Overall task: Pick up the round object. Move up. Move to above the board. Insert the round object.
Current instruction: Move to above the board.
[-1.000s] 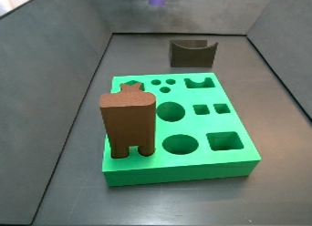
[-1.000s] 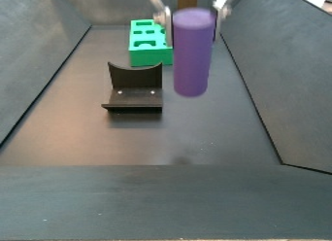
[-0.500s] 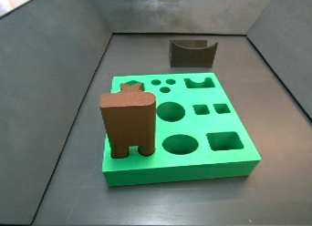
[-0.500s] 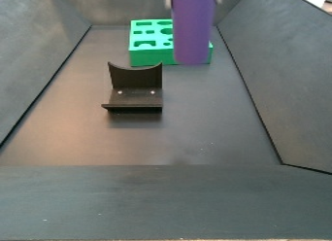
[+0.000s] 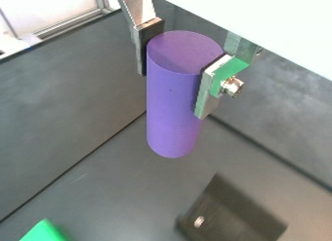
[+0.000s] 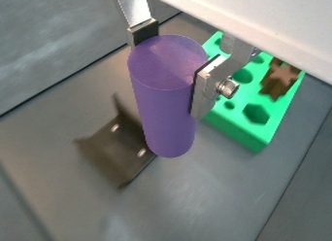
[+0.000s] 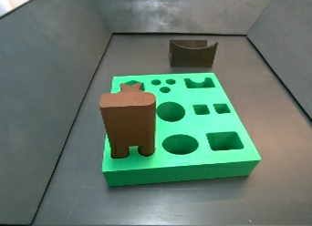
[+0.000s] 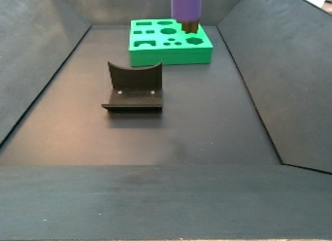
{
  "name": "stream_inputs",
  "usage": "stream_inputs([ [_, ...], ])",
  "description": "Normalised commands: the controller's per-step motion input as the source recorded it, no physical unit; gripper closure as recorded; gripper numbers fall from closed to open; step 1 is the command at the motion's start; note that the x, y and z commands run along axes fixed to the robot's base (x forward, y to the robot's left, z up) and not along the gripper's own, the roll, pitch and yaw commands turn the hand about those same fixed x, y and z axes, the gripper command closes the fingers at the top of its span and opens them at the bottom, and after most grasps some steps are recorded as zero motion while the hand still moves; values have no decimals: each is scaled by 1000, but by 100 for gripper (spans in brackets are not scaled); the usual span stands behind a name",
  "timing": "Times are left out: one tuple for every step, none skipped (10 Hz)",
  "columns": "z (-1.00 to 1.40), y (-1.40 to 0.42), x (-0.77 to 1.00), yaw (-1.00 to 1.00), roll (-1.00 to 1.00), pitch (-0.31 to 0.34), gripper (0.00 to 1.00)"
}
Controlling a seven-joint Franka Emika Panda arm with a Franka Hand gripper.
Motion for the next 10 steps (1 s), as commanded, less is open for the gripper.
stream_inputs([
  [204,-1000,-53,-5,33,11,100],
  [205,-1000,-53,0,30,8,100],
  [205,-1000,-54,4,23,11,100],
  [210,-1000,-54,6,12,12,100],
  [215,-1000,-51,8,3,21,100],
  [224,-1000,-45,4,-5,39,100],
  [228,-1000,-42,5,-5,52,100],
  [233,-1000,-34,5,4,59,100],
  [234,-1000,-25,7,-2,66,100],
  [239,-1000,2,7,8,82,100],
])
